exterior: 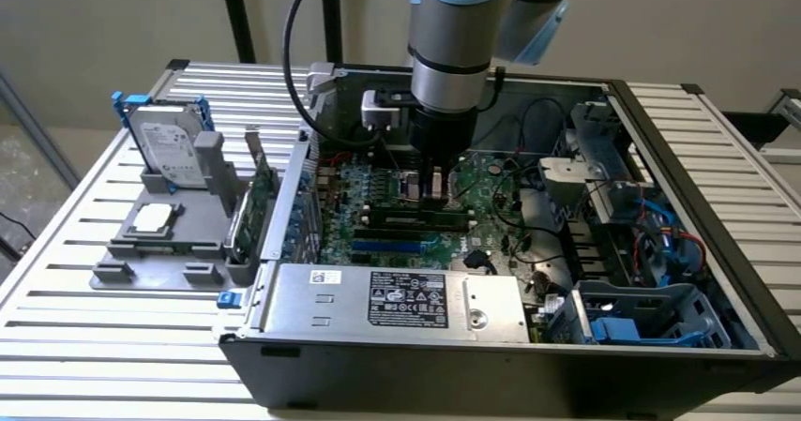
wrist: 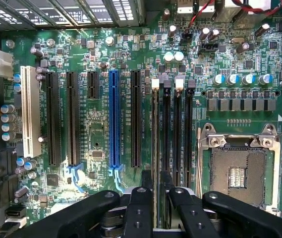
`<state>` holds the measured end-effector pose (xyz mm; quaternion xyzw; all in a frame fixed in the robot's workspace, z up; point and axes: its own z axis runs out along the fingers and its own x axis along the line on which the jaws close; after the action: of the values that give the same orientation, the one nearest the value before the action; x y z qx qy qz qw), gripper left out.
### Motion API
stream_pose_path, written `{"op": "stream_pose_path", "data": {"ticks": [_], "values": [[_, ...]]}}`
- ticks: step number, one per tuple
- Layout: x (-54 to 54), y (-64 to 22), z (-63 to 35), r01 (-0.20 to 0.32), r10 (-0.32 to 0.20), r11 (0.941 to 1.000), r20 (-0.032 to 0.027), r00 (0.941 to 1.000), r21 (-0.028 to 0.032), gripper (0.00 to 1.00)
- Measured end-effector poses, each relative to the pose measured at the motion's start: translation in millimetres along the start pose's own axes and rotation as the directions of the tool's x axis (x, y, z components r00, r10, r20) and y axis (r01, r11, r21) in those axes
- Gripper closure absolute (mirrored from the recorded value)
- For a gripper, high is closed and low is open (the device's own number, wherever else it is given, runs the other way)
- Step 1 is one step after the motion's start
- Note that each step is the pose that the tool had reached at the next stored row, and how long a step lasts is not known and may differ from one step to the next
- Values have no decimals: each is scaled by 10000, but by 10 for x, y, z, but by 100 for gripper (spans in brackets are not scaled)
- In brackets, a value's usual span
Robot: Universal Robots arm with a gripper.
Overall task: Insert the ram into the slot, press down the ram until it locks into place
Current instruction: 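Insert the ram into the slot, then press down the ram until it locks into place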
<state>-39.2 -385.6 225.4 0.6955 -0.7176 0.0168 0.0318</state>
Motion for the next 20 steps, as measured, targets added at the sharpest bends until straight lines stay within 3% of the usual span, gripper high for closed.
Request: {"op": "stream_pose_path", "data": {"ticks": [1, 6, 10, 11, 20], "values": [[1, 0, -9, 0, 0, 10000, 5, 10000, 1, 79], [10, 8, -124, 1, -1, 10000, 32, 10000, -6, 79], [17, 38, -196, 3, -3, 10000, 90, 10000, -10, 81], [18, 47, -202, 3, -3, 10000, 104, 9999, -11, 88], [19, 58, -203, 3, -3, 10000, 106, 9999, -10, 89]]}}
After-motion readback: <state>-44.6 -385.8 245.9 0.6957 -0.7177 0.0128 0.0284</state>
